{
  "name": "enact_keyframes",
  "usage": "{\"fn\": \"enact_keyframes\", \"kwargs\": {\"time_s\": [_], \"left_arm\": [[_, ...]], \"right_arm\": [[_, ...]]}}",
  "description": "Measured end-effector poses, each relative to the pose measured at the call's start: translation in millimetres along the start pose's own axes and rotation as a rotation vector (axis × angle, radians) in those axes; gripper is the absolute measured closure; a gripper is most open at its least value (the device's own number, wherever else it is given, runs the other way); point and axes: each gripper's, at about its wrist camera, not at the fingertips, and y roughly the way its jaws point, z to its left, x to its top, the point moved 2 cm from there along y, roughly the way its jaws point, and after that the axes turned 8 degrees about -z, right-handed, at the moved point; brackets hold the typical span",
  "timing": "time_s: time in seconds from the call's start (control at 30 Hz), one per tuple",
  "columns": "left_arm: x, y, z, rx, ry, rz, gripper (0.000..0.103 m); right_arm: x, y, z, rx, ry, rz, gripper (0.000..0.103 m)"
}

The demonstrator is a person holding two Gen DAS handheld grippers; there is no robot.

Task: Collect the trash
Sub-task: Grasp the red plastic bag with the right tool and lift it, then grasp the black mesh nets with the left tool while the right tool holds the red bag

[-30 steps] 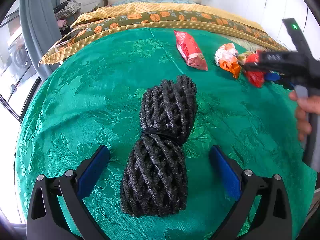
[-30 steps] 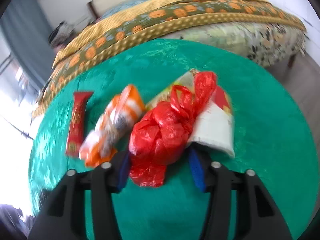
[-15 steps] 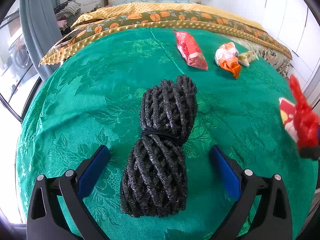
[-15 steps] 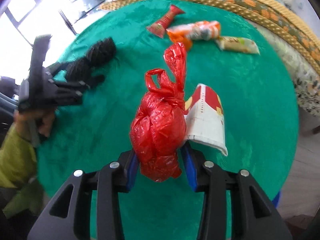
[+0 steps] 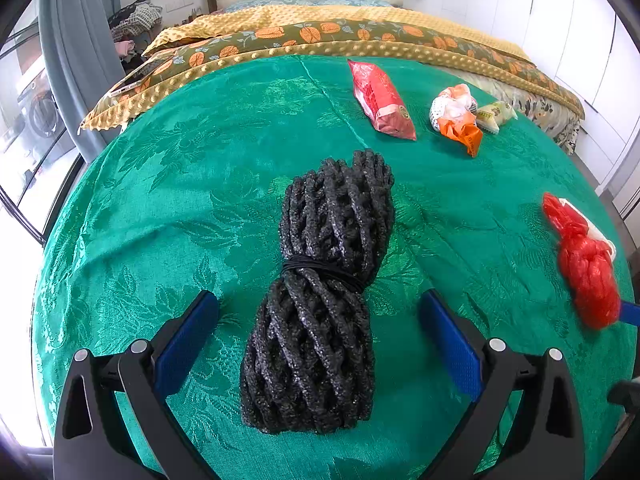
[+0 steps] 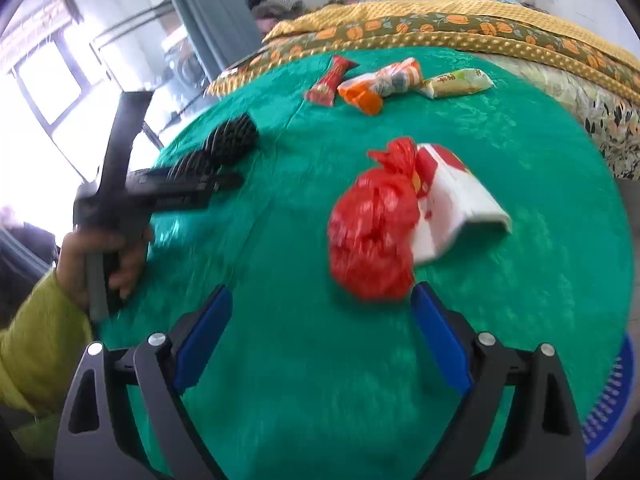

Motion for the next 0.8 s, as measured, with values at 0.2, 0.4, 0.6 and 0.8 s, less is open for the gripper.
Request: {"fn": "enact_keyframes", "kwargs": {"time_s": [0.2,0.4,0.6,0.8], "left_arm": [[0,-1,1,-0.012,-0.004,-0.001,0.004],[-3,-20,20,-0.131,0.006,-0.005,0.004],[5,-34,24,-0.138,0.046,-0.035,0.005],[6,-16,1,-0.096,0.15,0.022,0.055]], "right_arm": [[3,-17,0,-0.071,-0.028,-0.031,0.015],[32,-3,1,-0.115,-0.018,-0.084,0.02],[41,35,-4,-0.199,-0.019,0.007,0.039],[41,34,-6,-0.213,0.004,0.042,0.062]]}}
